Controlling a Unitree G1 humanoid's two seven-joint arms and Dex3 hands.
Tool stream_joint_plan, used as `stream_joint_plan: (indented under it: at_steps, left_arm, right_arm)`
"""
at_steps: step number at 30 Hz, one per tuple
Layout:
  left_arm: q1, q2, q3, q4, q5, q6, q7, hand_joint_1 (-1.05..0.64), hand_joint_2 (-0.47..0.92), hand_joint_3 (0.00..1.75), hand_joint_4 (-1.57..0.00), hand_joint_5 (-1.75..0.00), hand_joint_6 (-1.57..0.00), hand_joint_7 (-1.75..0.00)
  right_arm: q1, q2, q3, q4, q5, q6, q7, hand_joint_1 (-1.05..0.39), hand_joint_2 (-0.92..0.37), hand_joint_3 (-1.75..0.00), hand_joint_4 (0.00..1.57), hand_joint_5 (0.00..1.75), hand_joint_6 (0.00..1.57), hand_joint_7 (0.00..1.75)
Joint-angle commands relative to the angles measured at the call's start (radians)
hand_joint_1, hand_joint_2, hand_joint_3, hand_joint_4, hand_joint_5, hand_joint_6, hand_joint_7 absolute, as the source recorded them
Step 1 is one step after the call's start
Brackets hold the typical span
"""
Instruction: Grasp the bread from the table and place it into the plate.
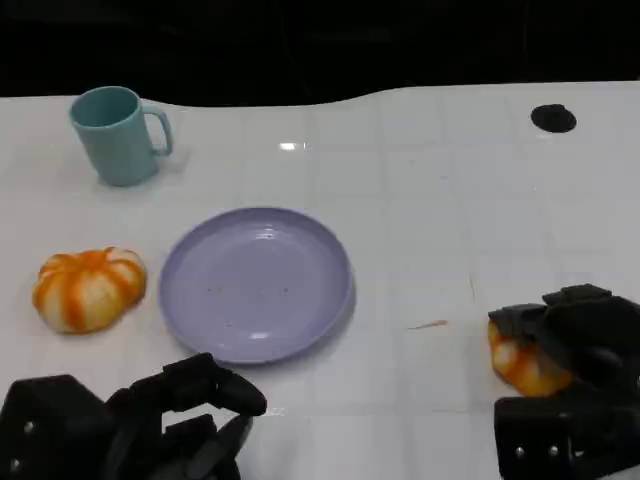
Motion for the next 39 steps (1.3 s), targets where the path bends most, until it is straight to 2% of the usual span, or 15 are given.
stream_joint_plan:
  at_steps: [1, 4, 12, 15, 16, 17, 18, 20, 23, 26, 27, 29, 31, 33, 39]
  left_arm:
    - [0.005, 0.007, 0.004, -0.014, 0.003, 0.005, 0.01, -0.32, 0.77, 0.71, -0.69, -1.75, -0.65, -1.28]
    - [0.006, 0.006, 0.002, -0.019, 0.003, 0.006, 0.011, -0.32, 0.77, 0.72, -0.68, -1.75, -0.65, -1.28]
    - [0.007, 0.008, 0.003, -0.024, 0.0, 0.005, 0.007, -0.31, 0.76, 0.73, -0.67, -1.75, -0.64, -1.29]
    - [0.006, 0.007, 0.003, -0.027, 0.001, 0.008, 0.008, -0.31, 0.76, 0.74, -0.68, -1.75, -0.64, -1.29]
    - [0.005, 0.006, 0.002, -0.027, 0.002, 0.008, 0.01, -0.31, 0.76, 0.74, -0.68, -1.75, -0.64, -1.29]
    - [0.005, 0.005, 0.002, -0.028, 0.002, 0.011, 0.013, -0.3, 0.76, 0.74, -0.68, -1.75, -0.64, -1.3]
    - [0.004, 0.004, 0.002, -0.029, 0.001, 0.015, 0.014, -0.3, 0.76, 0.74, -0.68, -1.75, -0.64, -1.3]
    - [0.003, 0.002, 0.003, -0.033, -0.002, 0.022, 0.015, -0.3, 0.76, 0.75, -0.68, -1.75, -0.64, -1.3]
    - [0.003, 0.001, 0.002, -0.039, -0.002, 0.023, 0.015, -0.29, 0.75, 0.76, -0.69, -1.75, -0.64, -1.3]
    - [0.003, -0.001, 0.003, -0.039, -0.005, 0.025, 0.016, -0.29, 0.75, 0.77, -0.69, -1.75, -0.64, -1.31]
    - [0.003, 0.0, 0.001, -0.039, -0.001, 0.023, 0.017, -0.29, 0.75, 0.77, -0.68, -1.75, -0.64, -1.31]
    - [0.002, 0.004, -0.002, -0.038, 0.004, 0.016, 0.014, -0.29, 0.75, 0.78, -0.68, -1.75, -0.63, -1.32]
    - [0.001, 0.005, -0.002, -0.037, 0.005, 0.014, 0.013, -0.28, 0.75, 0.79, -0.68, -1.75, -0.63, -1.32]
    - [0.001, 0.004, -0.001, -0.038, 0.003, 0.018, 0.014, -0.28, 0.74, 0.8, -0.69, -1.75, -0.63, -1.33]
    - [-0.001, 0.006, -0.002, -0.041, 0.006, 0.022, 0.015, -0.27, 0.74, 0.81, -0.7, -1.75, -0.62, -1.33]
  right_arm:
    - [-0.042, 0.005, 0.007, 0.054, 0.045, 0.028, 0.03, -0.36, -0.84, -0.01, 0.25, 0.18, 0.4, 0.02]
    - [-0.067, 0.015, 0.013, 0.096, 0.069, 0.038, 0.029, -0.35, -0.86, -0.01, 0.38, 0.14, 0.49, 0.03]
    - [-0.109, 0.049, 0.013, 0.205, 0.113, 0.017, -0.109, -0.29, -0.88, 0.0, 0.84, 0.11, 0.91, 0.06]
    - [-0.117, 0.058, 0.012, 0.232, 0.124, 0.003, -0.159, -0.26, -0.87, 0.0, 1.01, 0.2, 1.01, 0.07]
    - [-0.12, 0.062, 0.009, 0.242, 0.131, -0.004, -0.18, -0.25, -0.87, 0.0, 0.99, 0.29, 1.03, 0.05]
    - [-0.123, 0.065, 0.006, 0.25, 0.139, -0.009, -0.197, -0.23, -0.87, 0.0, 0.89, 0.68, 1.09, 0.04]
    - [-0.125, 0.068, 0.004, 0.256, 0.147, -0.015, -0.213, -0.22, -0.87, 0.0, 0.82, 0.86, 1.12, 0.03]
    - [-0.13, 0.07, 0.002, 0.271, 0.156, -0.024, -0.242, -0.2, -0.87, 0.0, 0.78, 1.03, 1.16, 0.04]
    - [-0.138, 0.064, 0.008, 0.293, 0.152, -0.051, -0.297, -0.17, -0.89, -0.01, 0.87, 1.11, 1.24, 0.07]
    - [-0.145, 0.06, 0.007, 0.317, 0.154, -0.087, -0.341, -0.14, -0.88, -0.19, 0.89, 1.44, 1.33, 0.1]
    - [-0.147, 0.06, 0.005, 0.33, 0.155, -0.105, -0.364, -0.13, -0.74, -0.47, 0.87, 1.62, 1.32, 0.27]
    - [-0.149, 0.06, 0.002, 0.352, 0.159, -0.145, -0.416, -0.13, -0.55, -0.85, 0.88, 1.72, 1.03, 0.97]
    - [-0.149, 0.06, -0.001, 0.366, 0.163, -0.173, -0.451, -0.13, -0.49, -1.01, 0.88, 1.74, 0.89, 1.33]
    - [-0.151, 0.062, -0.001, 0.377, 0.165, -0.184, -0.47, -0.13, -0.48, -1.05, 0.87, 1.74, 0.82, 1.46]
    - [-0.154, 0.071, 0.0, 0.416, 0.167, -0.252, -0.582, -0.12, -0.45, -1.05, 0.89, 1.75, 0.74, 1.63]
